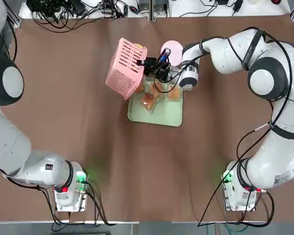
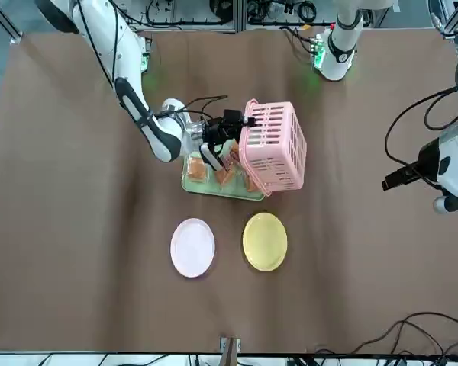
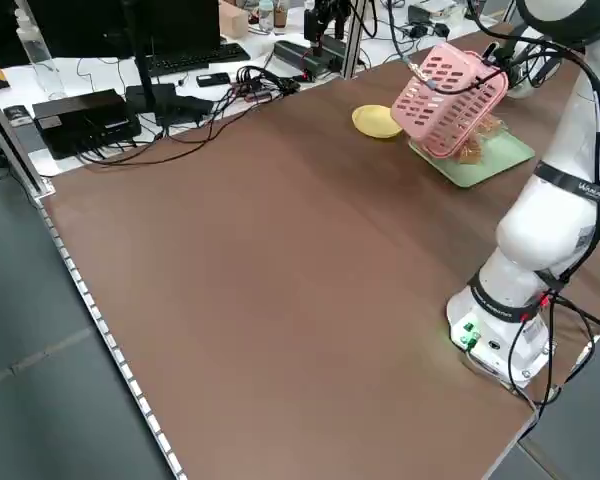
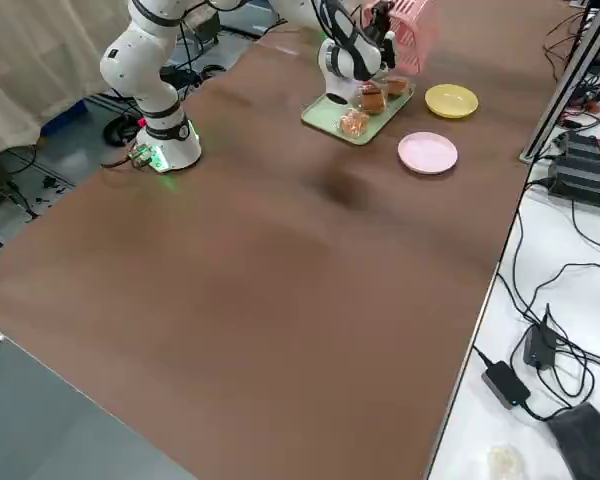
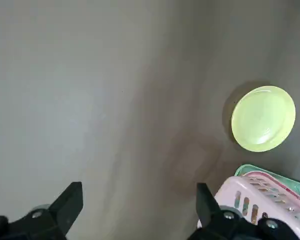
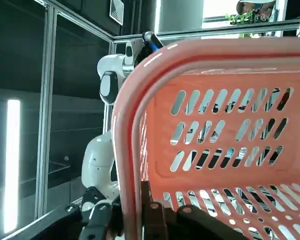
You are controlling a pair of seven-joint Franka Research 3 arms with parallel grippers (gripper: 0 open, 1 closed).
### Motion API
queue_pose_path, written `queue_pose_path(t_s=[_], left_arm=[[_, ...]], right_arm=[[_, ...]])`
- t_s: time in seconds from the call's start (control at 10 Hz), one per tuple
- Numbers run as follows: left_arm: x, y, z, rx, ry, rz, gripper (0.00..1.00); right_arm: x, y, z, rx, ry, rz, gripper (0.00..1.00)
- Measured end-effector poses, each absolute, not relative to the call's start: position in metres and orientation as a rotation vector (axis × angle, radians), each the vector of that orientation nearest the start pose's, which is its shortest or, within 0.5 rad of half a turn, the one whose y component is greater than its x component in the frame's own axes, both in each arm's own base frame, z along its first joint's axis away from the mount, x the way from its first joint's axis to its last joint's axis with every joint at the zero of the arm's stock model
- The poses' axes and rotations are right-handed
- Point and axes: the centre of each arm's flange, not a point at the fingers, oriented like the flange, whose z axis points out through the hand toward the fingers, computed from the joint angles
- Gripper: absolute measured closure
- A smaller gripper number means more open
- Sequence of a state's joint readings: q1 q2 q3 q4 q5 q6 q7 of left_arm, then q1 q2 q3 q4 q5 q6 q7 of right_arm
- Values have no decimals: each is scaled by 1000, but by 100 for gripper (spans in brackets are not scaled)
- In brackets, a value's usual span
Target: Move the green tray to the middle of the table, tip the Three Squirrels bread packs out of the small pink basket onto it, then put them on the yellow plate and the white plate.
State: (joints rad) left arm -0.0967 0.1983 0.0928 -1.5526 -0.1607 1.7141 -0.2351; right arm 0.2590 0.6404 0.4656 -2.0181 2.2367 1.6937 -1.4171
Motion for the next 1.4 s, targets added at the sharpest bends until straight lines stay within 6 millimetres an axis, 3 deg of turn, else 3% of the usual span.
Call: queue_pose_path(t_s=[0.4, 0.6, 1.1, 1.4], left_arm=[[624, -10, 517, -3238, -452, 119, 0], [623, -7, 516, -3236, -458, 127, 0], [622, -9, 513, -3234, -454, 146, 0], [618, -12, 499, -3229, -446, 200, 0]], right_arm=[[442, 433, 222, -1175, 9, -150, 92], [444, 432, 227, -1168, 13, -141, 92], [437, 431, 266, -1164, -6, -98, 92], [458, 411, 310, -1299, 47, -121, 92]])
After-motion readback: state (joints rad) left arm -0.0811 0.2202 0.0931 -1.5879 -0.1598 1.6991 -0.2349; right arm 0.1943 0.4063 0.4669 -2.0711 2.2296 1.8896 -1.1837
